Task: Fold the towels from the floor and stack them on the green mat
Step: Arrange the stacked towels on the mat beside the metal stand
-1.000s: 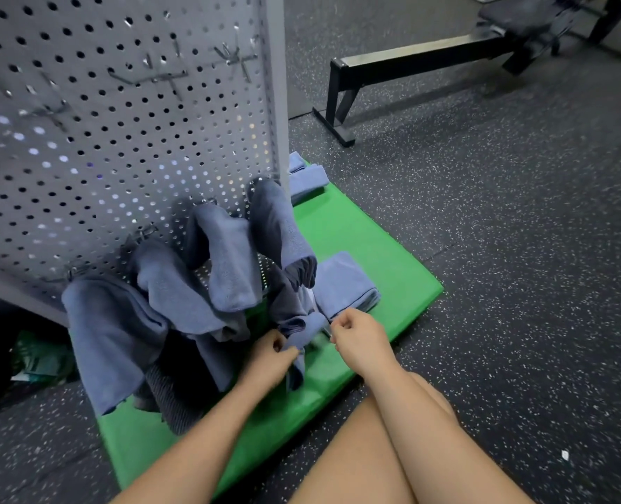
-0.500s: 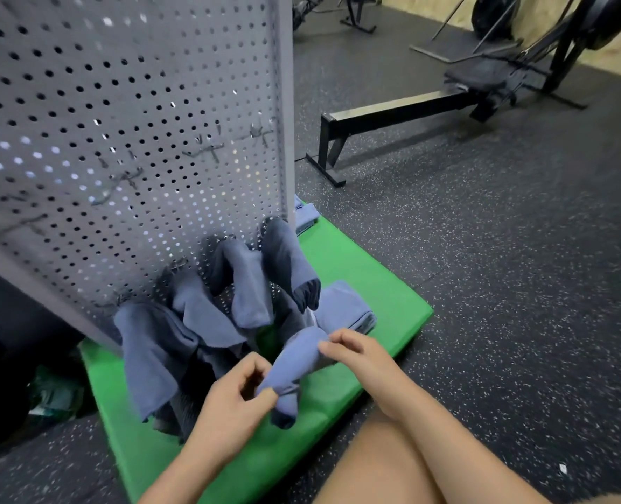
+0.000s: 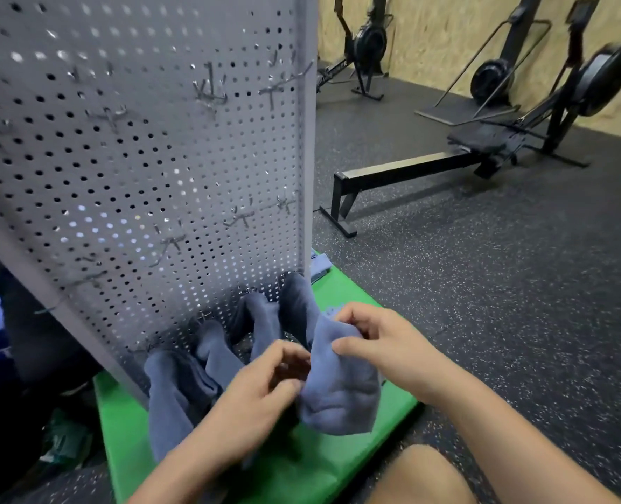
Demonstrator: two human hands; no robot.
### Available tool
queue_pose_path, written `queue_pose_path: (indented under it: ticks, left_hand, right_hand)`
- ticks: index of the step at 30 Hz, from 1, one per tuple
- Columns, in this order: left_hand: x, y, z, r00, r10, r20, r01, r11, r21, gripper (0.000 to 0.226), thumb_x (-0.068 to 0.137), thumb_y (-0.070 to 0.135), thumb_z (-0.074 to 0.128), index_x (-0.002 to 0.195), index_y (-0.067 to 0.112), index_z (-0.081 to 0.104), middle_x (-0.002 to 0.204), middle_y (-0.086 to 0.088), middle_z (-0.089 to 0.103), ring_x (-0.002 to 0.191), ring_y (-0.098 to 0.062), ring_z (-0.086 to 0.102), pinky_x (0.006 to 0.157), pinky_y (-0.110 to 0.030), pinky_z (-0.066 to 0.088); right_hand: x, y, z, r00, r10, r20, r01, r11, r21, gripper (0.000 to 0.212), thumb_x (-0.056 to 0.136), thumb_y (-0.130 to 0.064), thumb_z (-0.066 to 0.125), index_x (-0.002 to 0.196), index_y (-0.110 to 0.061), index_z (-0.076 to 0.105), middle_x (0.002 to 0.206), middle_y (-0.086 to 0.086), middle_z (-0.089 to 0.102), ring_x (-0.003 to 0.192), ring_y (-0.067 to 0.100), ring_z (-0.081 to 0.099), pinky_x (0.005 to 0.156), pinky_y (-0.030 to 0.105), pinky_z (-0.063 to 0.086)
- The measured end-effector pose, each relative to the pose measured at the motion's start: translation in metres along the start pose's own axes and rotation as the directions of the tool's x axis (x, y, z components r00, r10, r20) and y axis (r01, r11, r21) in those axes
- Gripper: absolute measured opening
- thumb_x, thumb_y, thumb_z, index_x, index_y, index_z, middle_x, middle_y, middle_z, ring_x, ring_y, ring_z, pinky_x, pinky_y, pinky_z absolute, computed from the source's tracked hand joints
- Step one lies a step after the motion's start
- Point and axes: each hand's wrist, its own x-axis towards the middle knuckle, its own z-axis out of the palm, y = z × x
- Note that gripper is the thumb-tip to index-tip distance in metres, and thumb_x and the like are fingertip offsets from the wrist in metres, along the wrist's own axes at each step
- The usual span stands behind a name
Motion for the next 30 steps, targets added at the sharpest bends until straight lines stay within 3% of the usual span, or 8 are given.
queue_pose_path:
  ticks: [3,5,7,12,16,20,24,30]
  left_hand:
    - [0.031,0.022,-0.019,0.97,0.128,-0.205,-0.132,0.991,-0.003,0.046,0.091,0.009,0.057,0.133,0.029,0.061,0.128,0.013,0.069,0.123,-0.012,0.066,0.1,-0.022,0.052]
    - [0.051,0.036,-0.033,0.957,0.225,-0.184,-0.212,0.973,0.085,0.059,0.088,0.011,0.059,0.144,0.031,0.056,0.142,0.015,0.061,0.137,-0.01,0.057,0.11,-0.023,0.046]
    - [0.068,0.049,-0.046,0.965,0.238,-0.111,-0.23,0.97,0.079,0.061,0.088,0.01,0.059,0.145,0.031,0.057,0.146,0.015,0.062,0.141,-0.008,0.055,0.117,-0.028,0.042]
    - [0.093,0.081,-0.068,0.93,0.27,-0.251,-0.247,0.962,0.12,0.015,0.087,0.017,0.065,0.1,0.024,0.069,0.093,0.006,0.075,0.089,-0.016,0.069,0.085,-0.038,0.056]
    - [0.112,0.106,-0.086,0.829,0.312,-0.464,-0.255,0.95,0.182,0.015,0.092,0.012,0.072,0.099,0.025,0.069,0.088,0.007,0.075,0.082,-0.021,0.069,0.078,-0.037,0.056]
    - [0.142,0.116,-0.109,0.761,0.288,-0.582,-0.07,0.927,0.367,0.013,0.094,0.025,0.069,0.104,0.031,0.062,0.09,0.01,0.071,0.087,-0.019,0.067,0.078,-0.037,0.055]
    - [0.165,0.111,-0.116,0.824,0.222,-0.521,0.155,0.797,0.584,0.016,0.094,0.027,0.071,0.108,0.027,0.062,0.109,-0.001,0.072,0.101,-0.031,0.066,0.078,-0.035,0.047]
    - [0.166,0.094,-0.111,0.868,0.24,-0.434,0.163,0.689,0.706,0.01,0.09,0.033,0.071,0.088,0.024,0.069,0.098,0.004,0.063,0.091,-0.027,0.062,0.074,-0.035,0.048]
  right_hand:
    - [0.017,-0.026,-0.011,0.998,-0.053,0.034,0.056,0.993,-0.099,0.01,0.081,-0.014,0.071,0.091,-0.015,0.069,0.083,-0.006,0.066,0.082,0.008,0.056,0.078,0.029,0.043]
    - [0.031,-0.041,-0.016,0.996,-0.067,0.05,0.076,0.977,-0.198,0.016,0.078,-0.022,0.07,0.091,-0.013,0.069,0.079,0.008,0.059,0.079,0.013,0.05,0.074,0.038,0.039]
    - [0.045,-0.056,-0.021,0.994,-0.085,0.064,0.099,0.958,-0.268,0.017,0.076,-0.021,0.066,0.09,-0.011,0.069,0.076,0.002,0.054,0.077,0.012,0.046,0.071,0.037,0.036]
    - [0.077,-0.1,-0.036,0.995,-0.102,0.024,0.105,0.964,-0.244,0.014,0.078,-0.011,0.06,0.088,-0.009,0.071,0.074,-0.006,0.058,0.072,0.009,0.048,0.063,0.027,0.038]
    - [0.114,-0.119,-0.039,0.976,-0.162,-0.144,0.121,0.96,-0.254,0.014,0.088,-0.003,0.063,0.09,-0.013,0.073,0.075,-0.003,0.067,0.073,0.007,0.055,0.07,0.029,0.048]
    - [0.163,-0.121,-0.037,0.938,-0.196,-0.286,0.084,0.929,-0.36,0.013,0.085,-0.024,0.069,0.098,-0.023,0.071,0.093,0.005,0.078,0.085,0.014,0.068,0.091,0.043,0.058]
    - [0.181,-0.104,-0.022,0.893,-0.279,-0.354,-0.033,0.743,-0.669,0.027,0.087,-0.038,0.075,0.107,-0.026,0.061,0.107,0.002,0.068,0.106,0.031,0.065,0.095,0.048,0.052]
    - [0.171,-0.078,-0.011,0.914,-0.237,-0.328,-0.02,0.783,-0.622,0.014,0.1,-0.031,0.068,0.093,-0.019,0.068,0.1,0.006,0.075,0.097,0.029,0.066,0.075,0.035,0.043]
